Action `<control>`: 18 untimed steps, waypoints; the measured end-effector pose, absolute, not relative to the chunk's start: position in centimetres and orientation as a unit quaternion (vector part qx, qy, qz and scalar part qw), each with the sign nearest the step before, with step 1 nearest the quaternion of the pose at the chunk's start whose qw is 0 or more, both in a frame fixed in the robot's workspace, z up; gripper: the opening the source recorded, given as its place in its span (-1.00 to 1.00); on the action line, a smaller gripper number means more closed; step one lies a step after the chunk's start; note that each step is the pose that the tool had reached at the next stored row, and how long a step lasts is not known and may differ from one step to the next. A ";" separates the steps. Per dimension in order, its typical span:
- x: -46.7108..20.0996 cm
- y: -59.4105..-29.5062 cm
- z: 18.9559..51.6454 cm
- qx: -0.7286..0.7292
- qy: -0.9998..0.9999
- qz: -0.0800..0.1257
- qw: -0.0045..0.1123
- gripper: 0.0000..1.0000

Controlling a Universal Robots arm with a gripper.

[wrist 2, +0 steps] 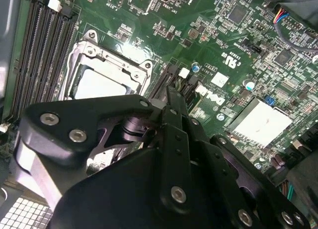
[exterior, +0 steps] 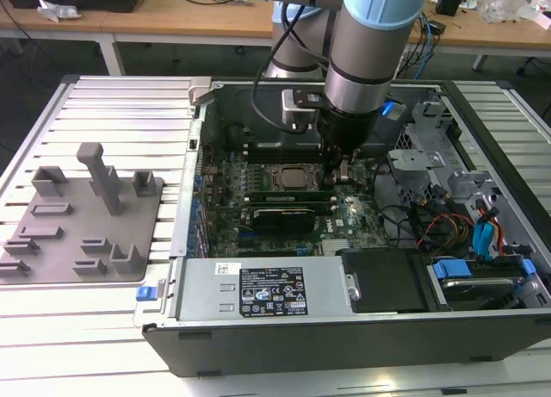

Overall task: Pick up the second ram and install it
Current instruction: 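Press down the second ram until it locks into place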

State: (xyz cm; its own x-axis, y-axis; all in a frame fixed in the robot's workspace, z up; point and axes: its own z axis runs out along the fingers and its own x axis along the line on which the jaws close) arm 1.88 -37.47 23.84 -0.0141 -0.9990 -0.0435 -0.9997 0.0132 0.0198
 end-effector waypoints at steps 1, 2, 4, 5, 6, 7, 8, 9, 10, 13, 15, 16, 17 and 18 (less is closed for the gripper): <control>1.9 -37.5 23.8 -0.702 0.712 0.022 0.008 -0.84; 1.9 -37.5 23.8 -0.702 0.712 0.022 0.009 -0.84; 1.9 -37.6 23.6 -0.702 0.712 0.022 0.008 -0.84; 1.9 -37.6 23.4 -0.702 0.712 0.022 0.008 -0.84; 1.9 -37.6 23.4 -0.702 0.712 0.022 0.008 -0.84; 1.9 -37.6 23.4 -0.702 0.712 0.022 0.008 -0.84; 1.9 -37.6 23.3 -0.702 0.712 0.022 0.008 -0.84; 1.9 -37.6 23.3 -0.702 0.712 0.022 0.009 -0.84; 1.9 -37.6 23.3 -0.702 0.712 0.022 0.008 -0.84; 1.9 -37.6 23.2 -0.702 0.712 0.022 0.009 -0.84; 1.9 -37.6 23.1 -0.702 0.712 0.022 0.008 -0.84; 1.9 -37.6 23.1 -0.702 0.712 0.022 0.008 -0.84; 1.9 -37.6 23.0 -0.702 0.712 0.022 0.008 -0.84; 1.9 -37.6 23.0 -0.702 0.712 0.022 0.008 -0.84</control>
